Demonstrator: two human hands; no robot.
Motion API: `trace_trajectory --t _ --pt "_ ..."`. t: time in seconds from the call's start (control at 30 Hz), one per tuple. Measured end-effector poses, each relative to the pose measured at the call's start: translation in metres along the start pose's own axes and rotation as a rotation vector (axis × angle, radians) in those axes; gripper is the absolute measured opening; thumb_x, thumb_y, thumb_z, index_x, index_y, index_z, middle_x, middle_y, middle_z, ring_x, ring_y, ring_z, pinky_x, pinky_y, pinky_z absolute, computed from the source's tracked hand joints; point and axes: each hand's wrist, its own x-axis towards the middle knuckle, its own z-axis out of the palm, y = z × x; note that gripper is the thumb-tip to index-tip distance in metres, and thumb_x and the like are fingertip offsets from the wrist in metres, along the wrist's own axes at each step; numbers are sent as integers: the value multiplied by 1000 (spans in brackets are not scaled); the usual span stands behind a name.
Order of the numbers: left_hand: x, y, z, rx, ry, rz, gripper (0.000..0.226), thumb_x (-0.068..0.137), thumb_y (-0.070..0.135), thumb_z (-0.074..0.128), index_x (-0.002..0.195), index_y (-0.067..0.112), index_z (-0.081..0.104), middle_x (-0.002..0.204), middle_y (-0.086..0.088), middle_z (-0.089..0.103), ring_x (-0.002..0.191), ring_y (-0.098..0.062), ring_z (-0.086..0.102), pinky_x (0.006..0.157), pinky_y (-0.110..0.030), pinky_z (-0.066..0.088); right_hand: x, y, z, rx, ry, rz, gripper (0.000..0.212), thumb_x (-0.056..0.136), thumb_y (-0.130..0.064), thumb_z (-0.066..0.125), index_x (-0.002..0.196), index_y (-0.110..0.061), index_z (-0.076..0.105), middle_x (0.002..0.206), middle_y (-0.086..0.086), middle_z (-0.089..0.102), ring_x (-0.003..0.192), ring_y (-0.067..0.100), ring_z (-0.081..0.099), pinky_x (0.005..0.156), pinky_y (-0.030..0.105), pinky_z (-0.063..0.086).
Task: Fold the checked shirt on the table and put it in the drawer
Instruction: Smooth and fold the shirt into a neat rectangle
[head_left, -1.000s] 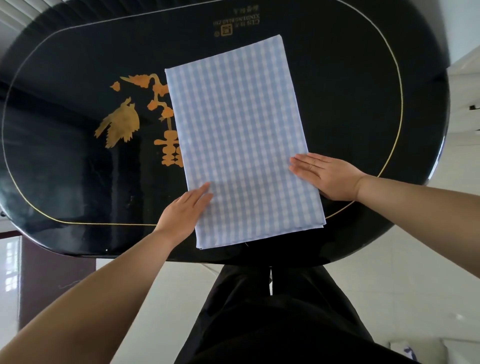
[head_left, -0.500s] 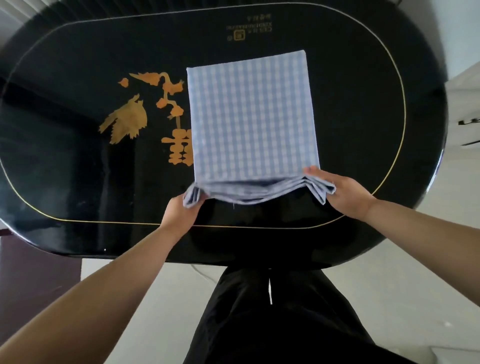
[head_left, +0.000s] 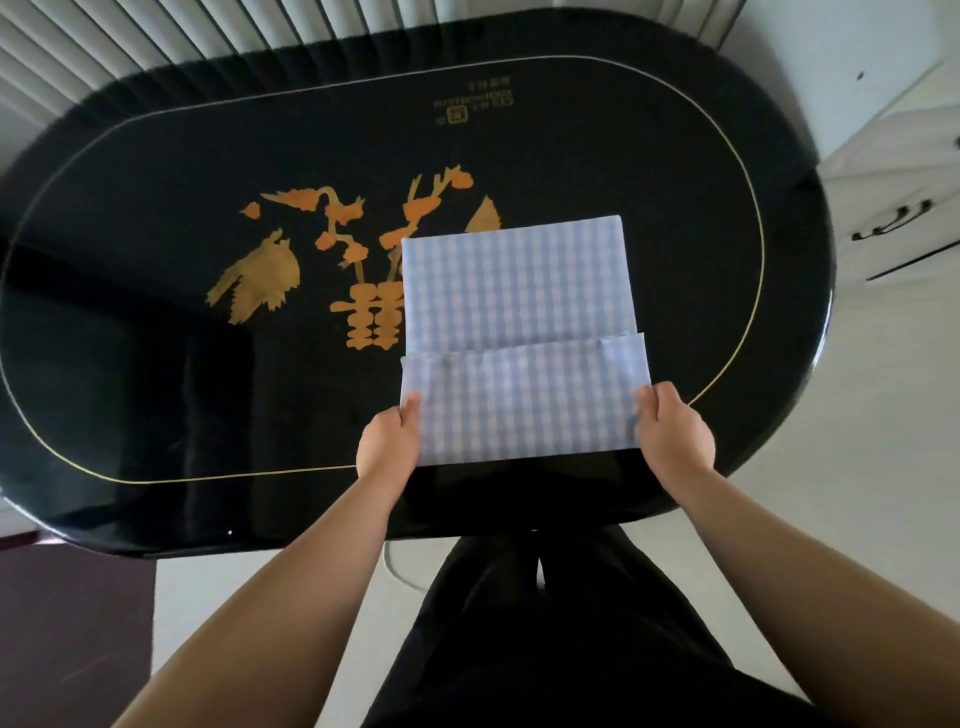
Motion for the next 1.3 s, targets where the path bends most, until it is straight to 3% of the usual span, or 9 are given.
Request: trace_trajectory --t 0.27,0.53,0.6,0.7,0.77,0.87,1.03,1.2,1.3 --pt "15 3 0 34 -200 -163 62 96 58 24 95 6 57 88 -9 59 79 -25 58 83 -38 52 -19 13 8 65 -53 216 47 98 -44 26 77 -13 54 76 6 59 69 22 57 69 40 51" --pt "9 4 -12 -67 -353 -312 50 98 53 29 107 9 50 84 -8 56 69 -21 58 46 -29 45 -24 13 -2 -64 -127 262 43 95 -53 36 91 -14 54 83 3 62 72 22 61 70 39 54" --pt "8 7 -14 -73 -355 -331 50 98 53 30 109 9 50 84 -9 56 69 -21 58 46 -28 45 -31 19 0 -144 44 70 32 95 -45 48 111 -17 51 106 1 59 92 23 61 83 41 53" --pt "9 13 -14 -46 -349 -373 53 97 54 28 103 8 52 80 -9 54 65 -22 55 46 -28 44 -29 20 -6 -400 281 -674 37 95 -29 45 130 -18 49 135 5 50 126 30 48 106 44 36" --pt "9 15 -14 -29 -353 -371 52 97 54 27 96 8 52 77 -8 53 61 -21 54 46 -27 44 -17 20 -16 -645 57 -923 50 94 -18 40 143 -25 36 154 1 31 145 26 23 118 44 16" --pt "8 16 -16 -13 -370 -365 51 98 52 27 96 8 53 79 -8 53 62 -20 52 47 -26 45 4 19 -38 -843 -412 -783 77 93 -2 40 152 -33 3 162 -9 -6 145 10 -15 118 39 -5" --pt "9 23 -20 -16 -393 -363 50 98 52 26 89 10 52 77 -7 54 64 -18 53 53 -26 46 24 25 -44 -966 -434 -897 78 95 -10 37 148 -41 -10 159 -11 -18 144 21 -24 116 44 -11" --pt "11 30 -36 -66 -440 -355 46 97 53 34 92 13 55 87 -8 59 74 -19 58 55 -26 46 36 40 -39 -908 -463 -927 94 89 -53 49 146 -36 -24 153 -6 -32 142 20 -29 115 38 -14" --pt "10 33 -46 -101 -477 -366 41 96 50 41 96 14 59 84 -7 61 67 -17 56 49 -24 42 37 49 -35 -786 -415 -926 102 84 -62 51 149 -31 -21 154 -5 -27 144 16 -23 116 33 -13"
